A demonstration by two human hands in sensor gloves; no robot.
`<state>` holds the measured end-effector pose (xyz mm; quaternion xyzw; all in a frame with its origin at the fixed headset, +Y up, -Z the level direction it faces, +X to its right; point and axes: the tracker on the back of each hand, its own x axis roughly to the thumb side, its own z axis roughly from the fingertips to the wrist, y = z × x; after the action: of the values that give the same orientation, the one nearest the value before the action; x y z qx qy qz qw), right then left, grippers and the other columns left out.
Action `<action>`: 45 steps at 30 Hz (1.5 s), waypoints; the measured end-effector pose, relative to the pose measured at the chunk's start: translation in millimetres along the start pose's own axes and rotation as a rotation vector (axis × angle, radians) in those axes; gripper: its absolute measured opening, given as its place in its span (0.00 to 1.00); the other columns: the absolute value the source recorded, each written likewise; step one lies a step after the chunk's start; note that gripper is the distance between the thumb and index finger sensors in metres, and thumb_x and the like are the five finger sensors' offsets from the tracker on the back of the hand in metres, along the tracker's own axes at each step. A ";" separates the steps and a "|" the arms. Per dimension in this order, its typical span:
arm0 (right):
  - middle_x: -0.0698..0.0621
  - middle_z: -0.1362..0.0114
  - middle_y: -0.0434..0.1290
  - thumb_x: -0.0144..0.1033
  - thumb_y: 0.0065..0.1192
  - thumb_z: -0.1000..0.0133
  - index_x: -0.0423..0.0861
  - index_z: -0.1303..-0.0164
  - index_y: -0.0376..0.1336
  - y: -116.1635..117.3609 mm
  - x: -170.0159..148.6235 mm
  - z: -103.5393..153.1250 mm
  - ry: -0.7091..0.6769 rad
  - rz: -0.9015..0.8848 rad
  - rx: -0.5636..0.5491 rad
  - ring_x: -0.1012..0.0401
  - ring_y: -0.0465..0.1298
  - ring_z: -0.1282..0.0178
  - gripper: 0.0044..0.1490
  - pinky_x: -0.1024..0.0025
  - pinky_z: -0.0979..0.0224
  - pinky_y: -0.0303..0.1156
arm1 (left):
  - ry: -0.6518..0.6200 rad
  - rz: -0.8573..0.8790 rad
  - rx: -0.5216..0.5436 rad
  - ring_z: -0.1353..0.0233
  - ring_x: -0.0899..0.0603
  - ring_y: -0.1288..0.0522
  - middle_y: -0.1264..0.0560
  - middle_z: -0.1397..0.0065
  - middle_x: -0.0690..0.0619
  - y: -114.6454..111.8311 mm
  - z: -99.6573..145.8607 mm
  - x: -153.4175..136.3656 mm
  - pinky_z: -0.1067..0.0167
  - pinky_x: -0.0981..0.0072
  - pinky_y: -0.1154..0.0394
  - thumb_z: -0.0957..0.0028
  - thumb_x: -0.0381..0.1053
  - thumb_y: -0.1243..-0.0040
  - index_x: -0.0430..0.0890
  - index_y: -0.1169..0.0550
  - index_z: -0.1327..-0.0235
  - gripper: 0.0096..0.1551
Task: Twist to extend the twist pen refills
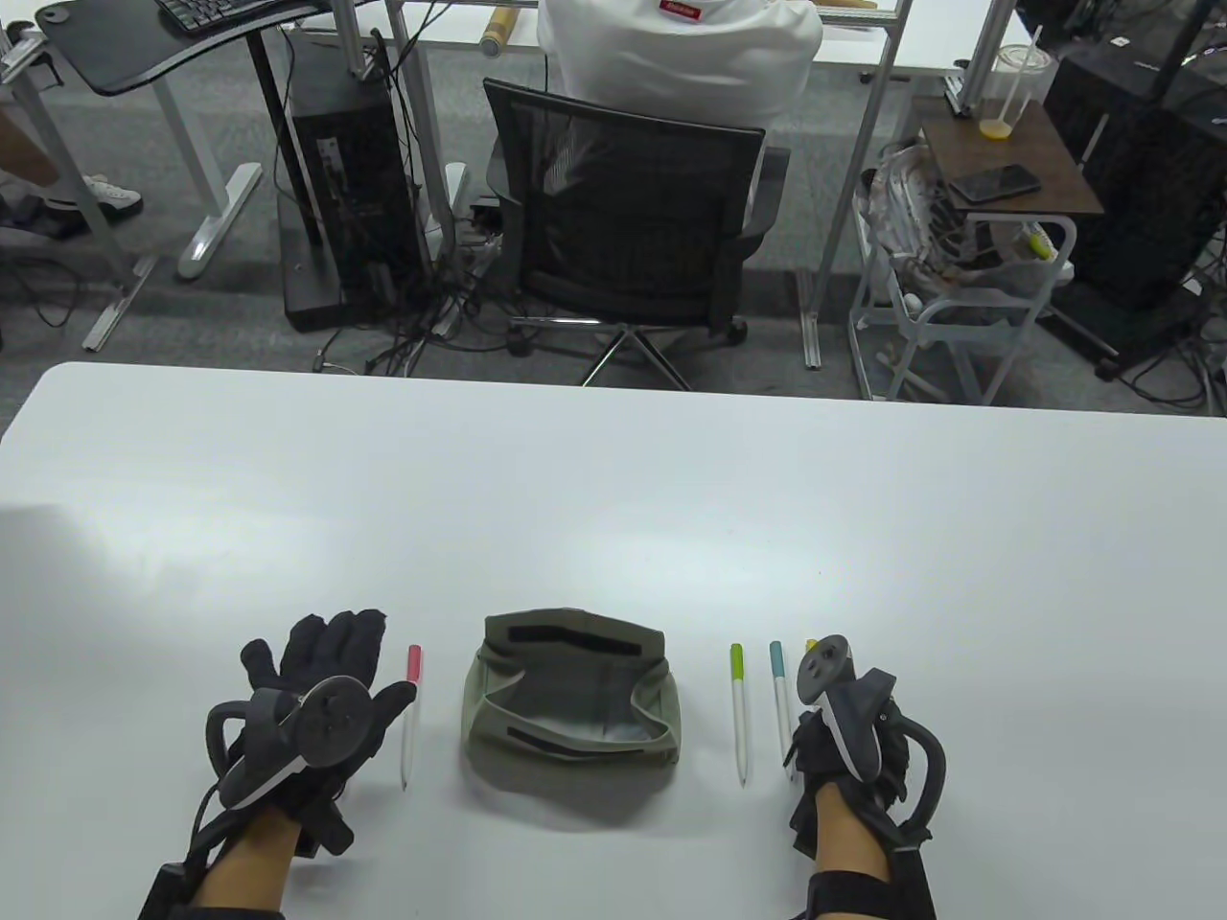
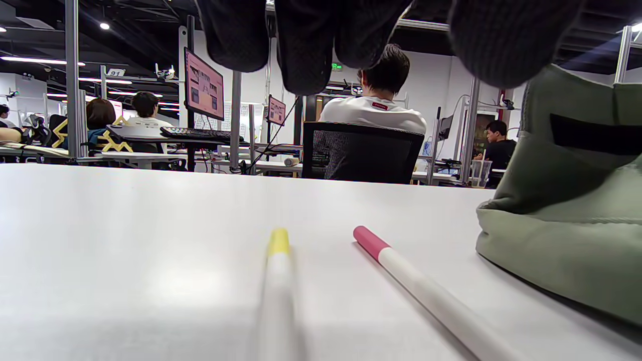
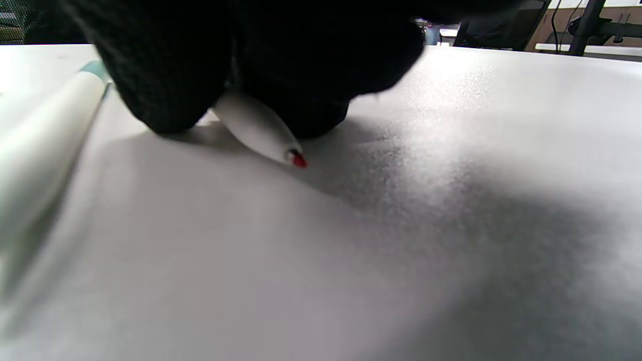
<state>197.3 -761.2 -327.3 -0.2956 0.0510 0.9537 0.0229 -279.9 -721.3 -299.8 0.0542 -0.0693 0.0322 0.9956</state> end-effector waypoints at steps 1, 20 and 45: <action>0.49 0.53 0.82 0.48 0.75 0.60 0.47 0.47 0.74 0.0 0.1 0.1 0.000 0.002 0.003 0.64 0.81 0.72 0.32 0.74 0.69 0.78 | -0.001 -0.001 -0.002 0.15 0.24 0.43 0.38 0.12 0.38 -0.2 0.0 0.0 0.33 0.14 0.54 0.43 0.66 0.43 0.43 0.41 0.13 0.50; 0.47 0.48 0.82 0.50 0.71 0.59 0.47 0.43 0.72 -47.3 1.9 26.1 -0.066 -0.138 -0.200 0.62 0.82 0.68 0.35 0.72 0.66 0.79 | -0.016 -0.023 -0.003 0.15 0.24 0.43 0.38 0.12 0.38 -1.3 -2.4 2.6 0.33 0.14 0.54 0.43 0.66 0.43 0.43 0.41 0.13 0.50; 0.51 0.14 0.30 0.64 0.51 0.60 0.63 0.20 0.38 -94.3 -35.3 12.9 -0.209 -0.142 -0.235 0.44 0.27 0.16 0.57 0.31 0.20 0.34 | 0.163 -0.077 -0.038 0.15 0.17 0.64 0.60 0.08 0.30 15.6 5.4 -86.0 0.36 0.09 0.62 0.42 0.75 0.64 0.45 0.57 0.09 0.56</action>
<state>226.2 -666.5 -304.7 -0.1981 -0.0844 0.9746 0.0608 -366.7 -711.3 -305.1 0.0353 0.0135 -0.0031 0.9993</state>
